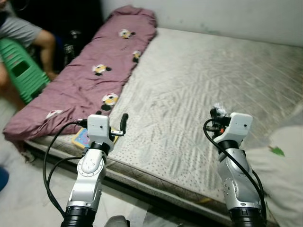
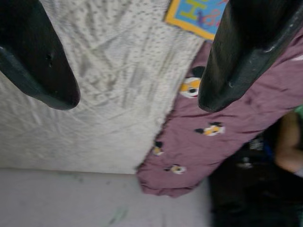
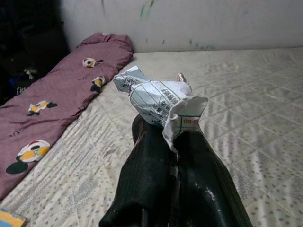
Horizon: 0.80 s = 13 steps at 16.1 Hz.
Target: Clean up the room
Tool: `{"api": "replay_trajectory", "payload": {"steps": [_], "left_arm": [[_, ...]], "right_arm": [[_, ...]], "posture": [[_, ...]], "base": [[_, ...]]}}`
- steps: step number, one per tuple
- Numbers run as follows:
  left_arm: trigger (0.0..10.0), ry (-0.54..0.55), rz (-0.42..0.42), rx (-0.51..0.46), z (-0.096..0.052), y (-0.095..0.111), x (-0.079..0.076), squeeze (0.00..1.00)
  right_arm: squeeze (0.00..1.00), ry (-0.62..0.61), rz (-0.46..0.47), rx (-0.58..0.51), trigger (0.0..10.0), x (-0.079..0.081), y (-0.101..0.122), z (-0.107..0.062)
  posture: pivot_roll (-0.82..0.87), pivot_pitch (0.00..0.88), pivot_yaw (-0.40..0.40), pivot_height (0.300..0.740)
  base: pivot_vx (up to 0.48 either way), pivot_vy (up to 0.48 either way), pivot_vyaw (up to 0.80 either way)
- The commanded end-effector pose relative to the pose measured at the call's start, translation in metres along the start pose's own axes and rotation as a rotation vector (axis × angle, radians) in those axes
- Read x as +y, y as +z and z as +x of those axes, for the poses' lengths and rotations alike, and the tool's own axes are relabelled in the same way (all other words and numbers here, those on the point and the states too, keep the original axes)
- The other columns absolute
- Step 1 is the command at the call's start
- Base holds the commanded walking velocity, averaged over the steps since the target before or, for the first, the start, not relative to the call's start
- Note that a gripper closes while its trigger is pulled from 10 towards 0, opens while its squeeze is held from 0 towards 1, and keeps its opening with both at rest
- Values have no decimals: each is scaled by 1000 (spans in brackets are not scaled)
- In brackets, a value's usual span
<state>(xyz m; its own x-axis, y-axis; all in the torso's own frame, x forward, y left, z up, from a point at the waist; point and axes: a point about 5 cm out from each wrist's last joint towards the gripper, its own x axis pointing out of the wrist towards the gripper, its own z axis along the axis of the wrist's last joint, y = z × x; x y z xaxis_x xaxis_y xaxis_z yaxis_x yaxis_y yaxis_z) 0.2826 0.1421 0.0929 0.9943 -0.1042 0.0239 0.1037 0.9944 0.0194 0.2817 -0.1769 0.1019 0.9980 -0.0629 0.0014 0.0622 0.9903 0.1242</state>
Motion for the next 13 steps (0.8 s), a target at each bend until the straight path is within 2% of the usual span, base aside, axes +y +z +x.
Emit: {"api": "replay_trajectory", "payload": {"steps": [1, 5, 6, 9, 11, 12, 13], "left_arm": [[10000, 23, 3, 9, 1, 0, 7, 0], [10000, 23, -8, 33, -6, -5, 6, 0], [10000, 2, -22, 67, -13, -14, 2, 0], [10000, -35, -37, 102, -16, -22, -6, 0], [10000, -83, -41, 105, -10, -21, -18, 0], [10000, -79, -46, 89, -5, -15, -17, 0], [10000, -67, -47, 80, -6, -15, -15, 0]], "right_arm": [[0, -12, -7, 0, 10000, -2, 1, 1], [0, -45, -33, 74, 10000, -14, -14, -15], [0, -64, -39, 109, 10000, -18, -22, -21], [0, -94, -38, 142, 10000, -22, -30, -27], [0, -79, -36, 172, 10000, -20, -37, -34], [0, -73, -36, 154, 10000, -18, -33, -31], [0, -86, -32, 147, 10000, -20, -34, -35]], "posture": [[-44, 0, 15, 740], [-52, 24, 7, 740], [-57, 21, 10, 740], [-66, 18, 8, 740], [-67, 0, 26, 740], [-71, 35, 35, 740], [-63, 0, 35, 740]], "base": [[0, 0, 0], [0, 0, 0], [0, 0, 0], [0, 0, 0], [0, 0, -728], [0, 0, -800], [0, 0, -800]]}}
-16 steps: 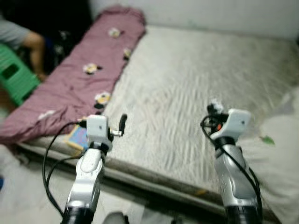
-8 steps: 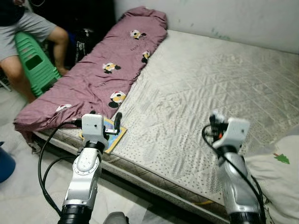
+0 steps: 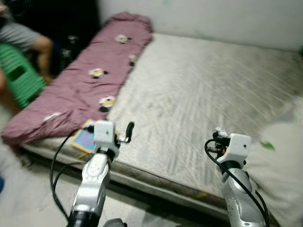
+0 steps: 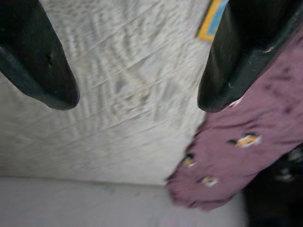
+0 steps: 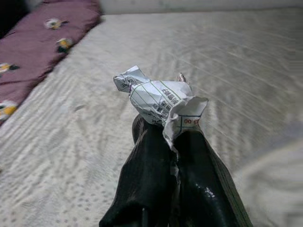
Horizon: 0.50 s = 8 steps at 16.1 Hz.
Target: Clean up the room
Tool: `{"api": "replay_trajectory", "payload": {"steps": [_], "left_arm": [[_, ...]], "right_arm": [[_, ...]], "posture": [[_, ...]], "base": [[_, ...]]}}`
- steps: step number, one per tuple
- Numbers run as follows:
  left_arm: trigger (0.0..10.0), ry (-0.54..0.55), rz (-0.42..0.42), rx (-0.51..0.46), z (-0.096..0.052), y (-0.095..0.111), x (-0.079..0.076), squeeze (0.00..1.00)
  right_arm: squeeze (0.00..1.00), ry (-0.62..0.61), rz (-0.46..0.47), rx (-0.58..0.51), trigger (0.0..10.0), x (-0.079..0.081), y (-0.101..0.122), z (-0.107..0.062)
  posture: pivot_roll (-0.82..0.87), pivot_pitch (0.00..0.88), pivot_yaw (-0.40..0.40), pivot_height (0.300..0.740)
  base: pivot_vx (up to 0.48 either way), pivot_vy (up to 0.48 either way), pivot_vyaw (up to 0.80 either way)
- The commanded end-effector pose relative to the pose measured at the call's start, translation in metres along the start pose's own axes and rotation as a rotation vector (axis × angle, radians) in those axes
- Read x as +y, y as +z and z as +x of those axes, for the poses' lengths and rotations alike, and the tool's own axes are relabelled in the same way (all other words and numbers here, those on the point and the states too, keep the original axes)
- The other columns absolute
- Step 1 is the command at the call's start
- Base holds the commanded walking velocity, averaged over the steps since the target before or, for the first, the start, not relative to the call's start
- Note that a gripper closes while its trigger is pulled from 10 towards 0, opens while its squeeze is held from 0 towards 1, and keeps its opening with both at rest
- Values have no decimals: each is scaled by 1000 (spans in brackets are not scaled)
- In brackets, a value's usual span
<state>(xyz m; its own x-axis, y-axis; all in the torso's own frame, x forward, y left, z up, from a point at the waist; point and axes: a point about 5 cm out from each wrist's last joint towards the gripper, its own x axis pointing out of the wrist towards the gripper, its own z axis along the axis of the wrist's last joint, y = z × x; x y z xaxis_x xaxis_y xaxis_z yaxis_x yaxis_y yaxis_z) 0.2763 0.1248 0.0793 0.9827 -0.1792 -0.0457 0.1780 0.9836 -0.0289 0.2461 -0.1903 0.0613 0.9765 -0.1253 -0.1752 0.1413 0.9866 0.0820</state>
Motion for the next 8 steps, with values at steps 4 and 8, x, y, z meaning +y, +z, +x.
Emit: {"api": "replay_trajectory", "payload": {"steps": [4, 8], "left_arm": [[10000, 35, 8, -13, -1, 3, 10, 0], [10000, 62, 28, -56, 5, 17, 20, 0]], "right_arm": [[0, -15, 6, -30, 10000, -1, 4, 3], [0, 15, -16, -45, 10000, 1, 12, 13]], "posture": [[-60, 0, 39, 740], [-46, 1, 24, 740]], "base": [[0, 0, -800], [0, 0, -800]]}}
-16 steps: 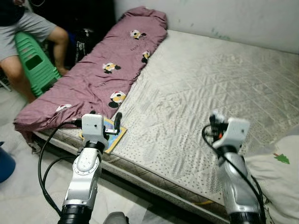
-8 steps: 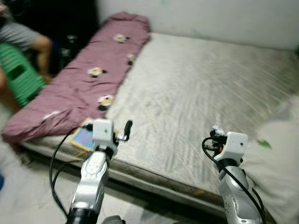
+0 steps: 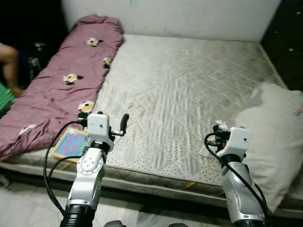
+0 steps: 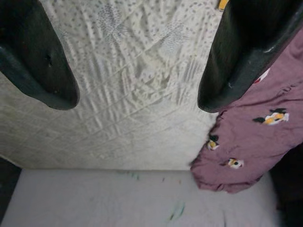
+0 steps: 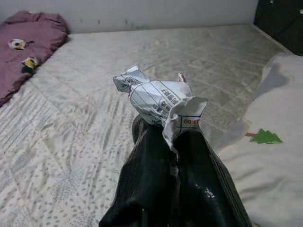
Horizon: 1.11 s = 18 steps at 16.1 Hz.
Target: Clean up the room
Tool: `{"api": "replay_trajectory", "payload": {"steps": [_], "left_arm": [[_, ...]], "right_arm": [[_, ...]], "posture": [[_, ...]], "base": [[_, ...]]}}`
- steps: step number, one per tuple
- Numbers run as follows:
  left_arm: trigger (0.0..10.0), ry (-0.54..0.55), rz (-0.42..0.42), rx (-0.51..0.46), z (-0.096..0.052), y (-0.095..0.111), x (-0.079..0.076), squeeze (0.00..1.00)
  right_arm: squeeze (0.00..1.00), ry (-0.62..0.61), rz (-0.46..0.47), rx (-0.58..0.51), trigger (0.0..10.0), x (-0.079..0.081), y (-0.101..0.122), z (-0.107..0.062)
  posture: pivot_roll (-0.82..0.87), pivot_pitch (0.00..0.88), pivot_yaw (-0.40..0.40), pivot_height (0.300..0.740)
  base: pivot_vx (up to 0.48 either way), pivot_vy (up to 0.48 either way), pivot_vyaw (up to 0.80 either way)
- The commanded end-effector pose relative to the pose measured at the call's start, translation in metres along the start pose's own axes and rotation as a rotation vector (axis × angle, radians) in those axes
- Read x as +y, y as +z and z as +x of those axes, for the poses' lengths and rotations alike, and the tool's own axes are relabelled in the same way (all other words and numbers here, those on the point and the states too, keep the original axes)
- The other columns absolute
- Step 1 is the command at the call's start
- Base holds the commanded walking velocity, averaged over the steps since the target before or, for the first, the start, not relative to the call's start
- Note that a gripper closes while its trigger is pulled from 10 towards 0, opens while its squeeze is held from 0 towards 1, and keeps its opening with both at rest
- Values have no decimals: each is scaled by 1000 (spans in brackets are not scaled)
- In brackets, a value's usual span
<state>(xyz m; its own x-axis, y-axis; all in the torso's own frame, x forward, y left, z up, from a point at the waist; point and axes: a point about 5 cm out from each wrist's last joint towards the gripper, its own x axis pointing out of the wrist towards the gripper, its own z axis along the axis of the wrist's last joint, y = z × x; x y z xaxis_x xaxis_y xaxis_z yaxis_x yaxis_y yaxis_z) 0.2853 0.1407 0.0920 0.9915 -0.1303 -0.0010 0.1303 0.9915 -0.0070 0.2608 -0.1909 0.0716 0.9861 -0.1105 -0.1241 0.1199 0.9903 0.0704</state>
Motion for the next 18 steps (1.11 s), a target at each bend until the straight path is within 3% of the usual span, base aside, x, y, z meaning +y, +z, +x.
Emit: {"api": "replay_trajectory", "payload": {"steps": [1, 6, 10, 18], "left_arm": [[10000, 32, 9, -4, -3, 1, 7, 0], [10000, -6, -16, -2, -9, -1, -3, 0], [10000, -11, -13, 1, -13, -2, -2, 0], [10000, -33, -14, -1, -12, -1, -6, 0]], "right_arm": [[0, -6, -3, 0, 10000, -2, 1, 1], [0, -20, 12, 13, 10000, -2, -5, -5], [0, -15, 3, 24, 10000, -2, -8, -4], [0, -8, -1, 11, 10000, -1, -4, -1]], "posture": [[-46, 17, 19, 740], [-38, 42, 4, 740], [-30, 41, 6, 740], [-33, 45, 10, 740]], "base": [[0, 0, -800], [0, 0, -720], [0, 0, 0], [261, 0, 0]]}}
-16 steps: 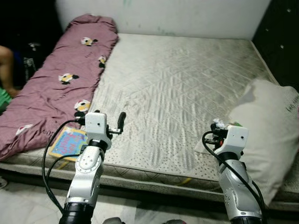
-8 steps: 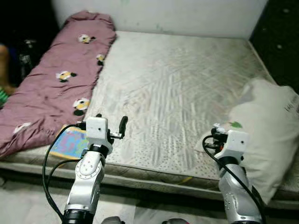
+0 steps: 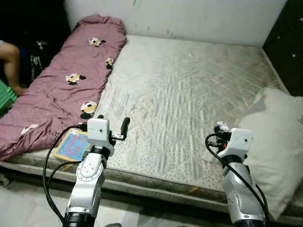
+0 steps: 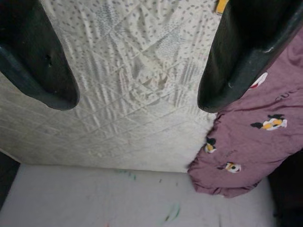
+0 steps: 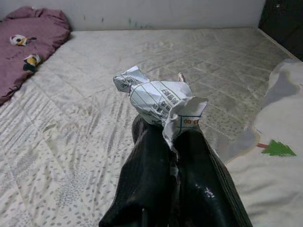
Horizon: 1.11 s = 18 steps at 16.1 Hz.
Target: Clean up the room
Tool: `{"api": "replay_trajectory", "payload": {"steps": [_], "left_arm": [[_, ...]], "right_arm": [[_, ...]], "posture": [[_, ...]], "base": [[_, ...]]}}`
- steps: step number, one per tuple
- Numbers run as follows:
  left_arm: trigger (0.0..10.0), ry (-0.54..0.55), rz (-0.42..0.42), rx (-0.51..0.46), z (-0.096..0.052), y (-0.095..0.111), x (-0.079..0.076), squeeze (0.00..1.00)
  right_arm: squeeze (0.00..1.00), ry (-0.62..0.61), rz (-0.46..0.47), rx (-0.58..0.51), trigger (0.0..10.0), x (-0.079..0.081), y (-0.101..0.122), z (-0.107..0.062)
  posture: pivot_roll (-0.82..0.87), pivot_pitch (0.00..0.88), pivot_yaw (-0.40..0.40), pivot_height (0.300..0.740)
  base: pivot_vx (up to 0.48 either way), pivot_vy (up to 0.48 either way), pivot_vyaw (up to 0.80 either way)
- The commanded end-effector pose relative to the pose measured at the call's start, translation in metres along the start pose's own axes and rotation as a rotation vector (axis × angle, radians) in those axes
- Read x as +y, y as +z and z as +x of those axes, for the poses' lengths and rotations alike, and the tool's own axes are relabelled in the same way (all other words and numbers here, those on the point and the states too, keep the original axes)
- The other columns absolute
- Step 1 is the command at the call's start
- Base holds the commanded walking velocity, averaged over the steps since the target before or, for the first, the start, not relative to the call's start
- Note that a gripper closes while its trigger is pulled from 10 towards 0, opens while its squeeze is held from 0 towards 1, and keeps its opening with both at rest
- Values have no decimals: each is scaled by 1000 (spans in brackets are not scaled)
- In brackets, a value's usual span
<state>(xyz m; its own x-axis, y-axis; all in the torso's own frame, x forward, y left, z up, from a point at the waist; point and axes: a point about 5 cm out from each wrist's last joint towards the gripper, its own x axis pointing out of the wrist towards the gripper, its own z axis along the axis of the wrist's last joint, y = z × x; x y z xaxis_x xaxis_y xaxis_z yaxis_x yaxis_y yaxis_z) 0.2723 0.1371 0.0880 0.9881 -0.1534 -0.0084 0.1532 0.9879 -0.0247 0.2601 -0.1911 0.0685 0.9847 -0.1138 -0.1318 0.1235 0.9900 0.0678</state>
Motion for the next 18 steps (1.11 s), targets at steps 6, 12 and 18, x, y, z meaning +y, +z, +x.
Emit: {"api": "replay_trajectory", "payload": {"steps": [6, 12, 18], "left_arm": [[10000, -10, 2, -6, 0, 3, -1, 0], [10000, 29, -2, 25, -3, -4, -1, 0], [10000, 30, -2, 23, -2, -1, 1, 0]], "right_arm": [[0, 2, -6, 3, 10000, -1, -1, 0], [0, -2, -16, 20, 10000, -3, -6, -2], [0, 22, -20, 6, 10000, 4, -1, 5]], "posture": [[-32, 39, 0, 740], [-25, 50, -12, 740], [-24, 64, 1, 740]], "base": [[281, 0, -428], [41, 0, 0], [0, 290, -667]]}}
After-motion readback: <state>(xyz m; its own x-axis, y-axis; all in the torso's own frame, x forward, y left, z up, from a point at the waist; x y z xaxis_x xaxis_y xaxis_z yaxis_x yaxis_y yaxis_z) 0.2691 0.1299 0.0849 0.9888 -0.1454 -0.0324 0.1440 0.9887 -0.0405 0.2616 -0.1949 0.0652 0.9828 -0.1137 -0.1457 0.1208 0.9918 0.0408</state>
